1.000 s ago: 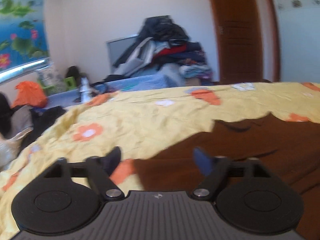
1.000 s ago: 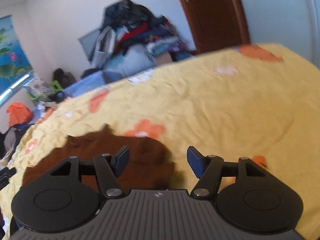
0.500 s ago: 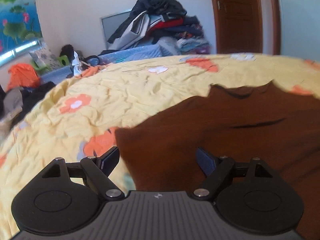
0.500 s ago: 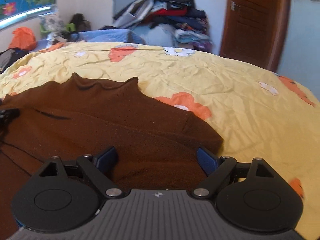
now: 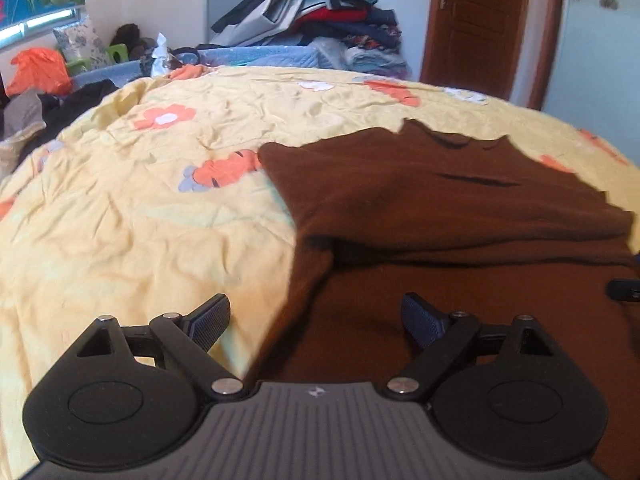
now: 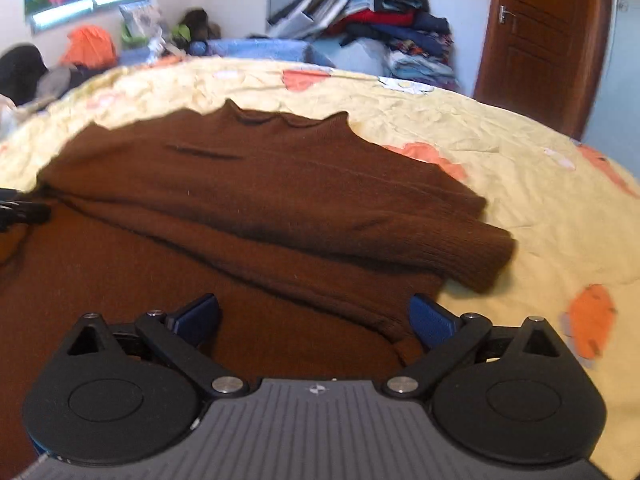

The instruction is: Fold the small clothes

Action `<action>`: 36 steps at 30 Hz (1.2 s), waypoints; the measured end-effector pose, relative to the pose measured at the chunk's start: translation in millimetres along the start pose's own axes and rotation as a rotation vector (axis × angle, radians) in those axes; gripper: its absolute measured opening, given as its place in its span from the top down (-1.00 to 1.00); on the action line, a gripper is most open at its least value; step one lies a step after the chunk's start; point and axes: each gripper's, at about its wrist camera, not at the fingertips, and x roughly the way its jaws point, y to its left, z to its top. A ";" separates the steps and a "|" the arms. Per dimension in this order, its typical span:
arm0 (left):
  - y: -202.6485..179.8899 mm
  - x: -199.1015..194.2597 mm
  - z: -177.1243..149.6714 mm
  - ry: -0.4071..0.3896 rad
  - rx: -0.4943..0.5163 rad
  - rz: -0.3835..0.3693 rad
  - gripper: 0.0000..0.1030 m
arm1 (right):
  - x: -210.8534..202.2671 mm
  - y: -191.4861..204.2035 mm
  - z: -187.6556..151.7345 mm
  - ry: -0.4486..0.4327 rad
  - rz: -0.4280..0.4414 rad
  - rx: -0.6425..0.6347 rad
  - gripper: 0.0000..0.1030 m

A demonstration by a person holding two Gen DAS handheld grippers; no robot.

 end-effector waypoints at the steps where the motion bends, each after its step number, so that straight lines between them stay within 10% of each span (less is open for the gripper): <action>1: -0.4 -5.7 -7.3 0.004 -0.003 -0.012 -0.81 | -8.1 4.6 -0.5 0.009 -0.004 0.018 -0.92; 6: -6.0 -11.6 -39.4 -0.038 0.045 0.024 -0.86 | -23.1 22.9 -39.8 -0.040 0.105 -0.058 -1.00; 18: 23.7 -68.5 -73.2 0.017 -0.182 -0.094 -0.83 | -81.2 -61.4 -75.1 0.035 0.198 0.426 -0.65; 20: 19.1 -64.1 -67.5 0.013 -0.176 -0.080 -0.31 | -77.6 -69.2 -75.8 0.055 0.281 0.493 0.36; 22: 13.5 -58.4 -60.1 0.021 -0.148 0.001 0.57 | -63.9 -75.6 -73.6 0.121 0.340 0.546 0.77; 25: 21.5 -53.7 -50.9 0.050 -0.160 0.019 0.89 | -61.7 -82.0 -74.9 0.110 0.364 0.573 0.78; 32: 28.9 -64.5 -63.7 0.036 -0.127 0.020 0.88 | -78.2 -101.0 -95.3 0.057 0.306 0.604 0.81; 36: 48.3 -80.5 -74.3 0.115 -0.325 -0.159 0.35 | -89.3 -92.0 -98.1 0.074 0.387 0.643 -0.14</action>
